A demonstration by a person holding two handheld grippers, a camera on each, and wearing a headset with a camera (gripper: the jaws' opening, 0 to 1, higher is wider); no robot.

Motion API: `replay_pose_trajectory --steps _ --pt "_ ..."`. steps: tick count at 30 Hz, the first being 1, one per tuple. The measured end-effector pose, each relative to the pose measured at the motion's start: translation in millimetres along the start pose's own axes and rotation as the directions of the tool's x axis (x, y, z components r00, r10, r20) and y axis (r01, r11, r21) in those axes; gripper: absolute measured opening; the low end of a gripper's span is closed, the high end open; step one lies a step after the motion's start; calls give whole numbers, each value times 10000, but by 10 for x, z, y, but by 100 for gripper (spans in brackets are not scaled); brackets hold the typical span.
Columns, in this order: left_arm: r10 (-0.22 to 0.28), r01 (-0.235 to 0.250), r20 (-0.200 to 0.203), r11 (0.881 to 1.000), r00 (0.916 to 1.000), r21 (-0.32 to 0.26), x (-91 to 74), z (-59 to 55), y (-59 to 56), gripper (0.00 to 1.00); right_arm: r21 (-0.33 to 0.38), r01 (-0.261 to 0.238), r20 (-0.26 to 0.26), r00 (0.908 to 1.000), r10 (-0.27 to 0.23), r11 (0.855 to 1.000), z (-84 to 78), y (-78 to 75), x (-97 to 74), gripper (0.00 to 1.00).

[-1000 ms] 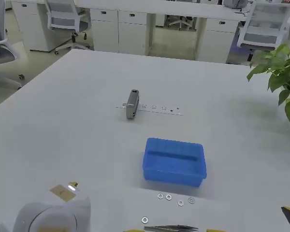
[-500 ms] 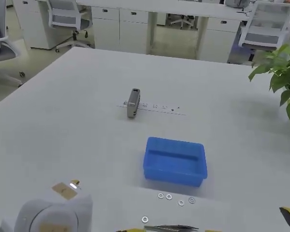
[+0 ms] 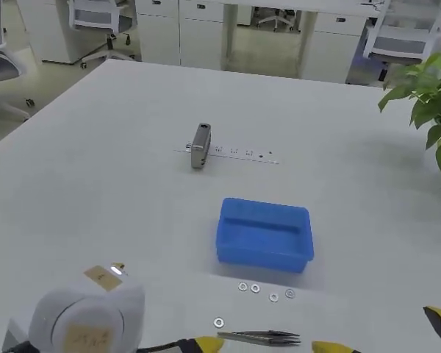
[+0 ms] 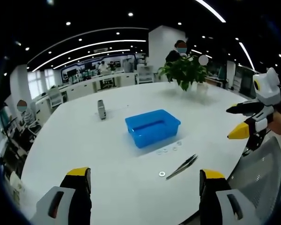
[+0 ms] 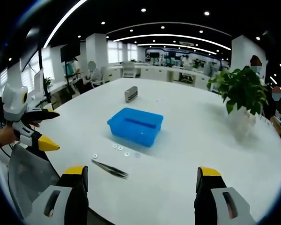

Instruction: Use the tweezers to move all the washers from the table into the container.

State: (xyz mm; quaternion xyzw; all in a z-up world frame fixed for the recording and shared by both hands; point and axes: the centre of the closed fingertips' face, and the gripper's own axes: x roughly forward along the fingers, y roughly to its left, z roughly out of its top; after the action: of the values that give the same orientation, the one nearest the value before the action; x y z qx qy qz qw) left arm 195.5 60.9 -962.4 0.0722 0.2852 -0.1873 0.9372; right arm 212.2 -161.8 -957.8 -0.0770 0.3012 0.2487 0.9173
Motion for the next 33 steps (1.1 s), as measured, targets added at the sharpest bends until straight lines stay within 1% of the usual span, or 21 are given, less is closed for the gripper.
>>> replay_pose_trajectory --steps 3,9,12,14,15,17,21,22,23,25,26,27,28,30,31,33 --pt "-111 112 -24 9999 9999 19 15 3 -22 97 -3 6 -57 10000 -6 10000 -13 -10 -6 95" --pt "-331 332 -67 9993 9994 159 65 7 -65 95 -96 23 -180 9998 -25 10000 -52 -15 -13 94" --pt "-163 160 116 9994 9998 315 72 44 -42 95 -31 -2 -190 9998 2 10000 -52 -8 -33 94" --pt "-176 168 203 9993 9996 348 76 58 -45 94 -96 -50 -252 9997 48 9999 -66 -4 -36 94" --pt "-208 200 212 9992 9996 355 79 59 -48 92 -154 -85 -343 9994 80 9998 -82 -4 -37 94" --pt "-344 337 209 9988 9992 362 94 53 -70 86 -244 -97 -332 9994 88 9997 -88 -17 -32 94" --pt "-800 793 97 9951 9967 583 127 34 -165 79 -216 -108 -271 9996 102 9997 -87 -45 -46 94" --pt "-879 873 69 9941 9961 643 137 28 -185 76 -198 -125 -288 9995 119 9997 -95 -46 -48 94" --pt "-945 941 24 9933 9955 673 141 17 -195 72 -160 -162 -367 9992 156 9997 -110 -45 -50 94" --pt "-1395 1394 -31 9873 9902 768 147 6 -256 65 -144 -217 -333 9992 212 9997 -110 -40 -54 94" --pt "-1762 1771 -185 9814 9842 736 158 -24 -299 63 -124 -289 -355 9990 284 9995 -115 -32 -53 94" --pt "-1942 1956 -257 9780 9806 728 166 -37 -317 60 -122 -327 -387 9987 322 9994 -118 -29 -49 94" --pt "-2213 2235 -357 9714 9746 804 176 -57 -350 55 -158 -337 -357 9988 331 9993 -115 -34 -48 94" --pt "-2450 2491 -512 9630 9682 1032 199 -91 -378 49 -240 -290 -339 9990 282 9993 -108 -40 -53 93" --pt "-2497 2553 -612 9599 9664 1157 218 -113 -387 45 -262 -255 -350 9991 246 9993 -106 -43 -63 93" --pt "-2757 2868 -956 9486 9565 1337 261 -183 -422 39 -247 -243 -344 9991 235 9994 -101 -41 -85 93"
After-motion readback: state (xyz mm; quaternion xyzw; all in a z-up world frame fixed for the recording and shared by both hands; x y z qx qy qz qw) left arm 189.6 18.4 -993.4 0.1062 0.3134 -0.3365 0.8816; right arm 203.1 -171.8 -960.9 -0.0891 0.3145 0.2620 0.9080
